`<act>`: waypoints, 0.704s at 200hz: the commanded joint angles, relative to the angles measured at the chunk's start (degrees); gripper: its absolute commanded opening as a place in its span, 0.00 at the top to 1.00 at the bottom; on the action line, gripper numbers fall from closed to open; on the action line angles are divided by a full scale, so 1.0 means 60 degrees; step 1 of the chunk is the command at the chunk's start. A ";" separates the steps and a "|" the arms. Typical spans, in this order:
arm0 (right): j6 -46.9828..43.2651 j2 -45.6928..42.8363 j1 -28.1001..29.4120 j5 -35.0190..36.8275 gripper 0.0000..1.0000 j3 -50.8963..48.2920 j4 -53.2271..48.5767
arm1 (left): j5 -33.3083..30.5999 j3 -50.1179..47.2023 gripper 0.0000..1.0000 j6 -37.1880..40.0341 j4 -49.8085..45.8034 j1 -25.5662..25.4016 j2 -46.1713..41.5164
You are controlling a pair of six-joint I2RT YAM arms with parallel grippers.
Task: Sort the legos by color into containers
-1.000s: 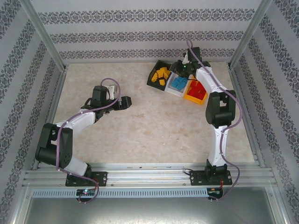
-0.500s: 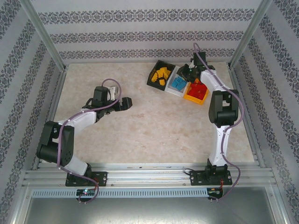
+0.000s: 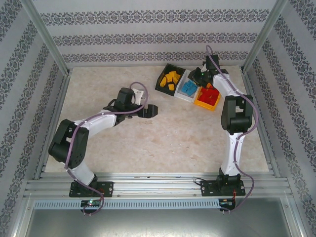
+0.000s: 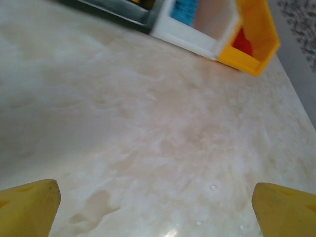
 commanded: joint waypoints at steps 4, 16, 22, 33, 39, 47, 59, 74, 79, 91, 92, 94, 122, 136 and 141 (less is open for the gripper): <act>-0.0061 0.0292 -0.0179 -0.0237 0.70 0.0292 0.0050 | 0.0410 0.0711 0.00 0.0738 -0.0453 -0.0524 0.0414; -0.0098 0.0348 -0.0204 -0.0281 0.70 0.0342 0.0032 | 0.0457 0.0995 0.00 0.0959 -0.0645 -0.0731 0.0591; -0.0128 0.0369 -0.0222 -0.0304 0.70 0.0350 0.0025 | 0.0467 0.1123 0.00 0.1073 -0.0752 -0.0838 0.0672; -0.0159 0.0419 -0.0260 -0.0352 0.70 0.0396 0.0011 | 0.0507 0.1353 0.00 0.1210 -0.0859 -0.1002 0.0844; -0.0165 0.0448 -0.0292 -0.0375 0.70 0.0429 0.0010 | 0.0526 0.1450 0.00 0.1255 -0.0910 -0.1066 0.0915; -0.0184 0.0501 -0.0324 -0.0428 0.70 0.0465 0.0002 | 0.0520 0.1599 0.00 0.1309 -0.0962 -0.1156 0.1047; -0.0236 0.0580 -0.0367 -0.0495 0.69 0.0573 -0.0021 | 0.0507 0.1783 0.00 0.1318 -0.0998 -0.1271 0.1197; -0.0322 0.0673 -0.0413 -0.0623 0.66 0.0768 -0.0059 | 0.0491 0.1987 0.00 0.1314 -0.1011 -0.1381 0.1361; -0.0351 0.0716 -0.0428 -0.0641 0.62 0.0829 -0.0066 | 0.0487 0.2061 0.00 0.1303 -0.1037 -0.1418 0.1419; -0.0399 0.0749 -0.0457 -0.0672 0.56 0.0947 -0.0060 | 0.0393 0.2233 0.00 0.1293 -0.1088 -0.1473 0.1531; -0.0392 0.0748 -0.0465 -0.0675 0.56 0.0953 -0.0061 | 0.0388 0.2235 0.00 0.1298 -0.1096 -0.1480 0.1531; -0.0409 0.0762 -0.0470 -0.0681 0.55 0.0973 -0.0063 | 0.0374 0.2254 0.00 0.1290 -0.1098 -0.1486 0.1541; -0.0421 0.0751 -0.0587 -0.0808 0.41 0.1135 -0.0019 | 0.0257 0.2452 0.00 0.1238 -0.1075 -0.1575 0.1682; -0.0435 0.0665 -0.0637 -0.0863 0.41 0.1044 0.0095 | 0.0239 0.2528 0.00 0.1222 -0.1072 -0.1594 0.1734; -0.0437 0.0634 -0.0646 -0.0875 0.40 0.0999 0.0137 | 0.0221 0.2554 0.00 0.1205 -0.1076 -0.1604 0.1756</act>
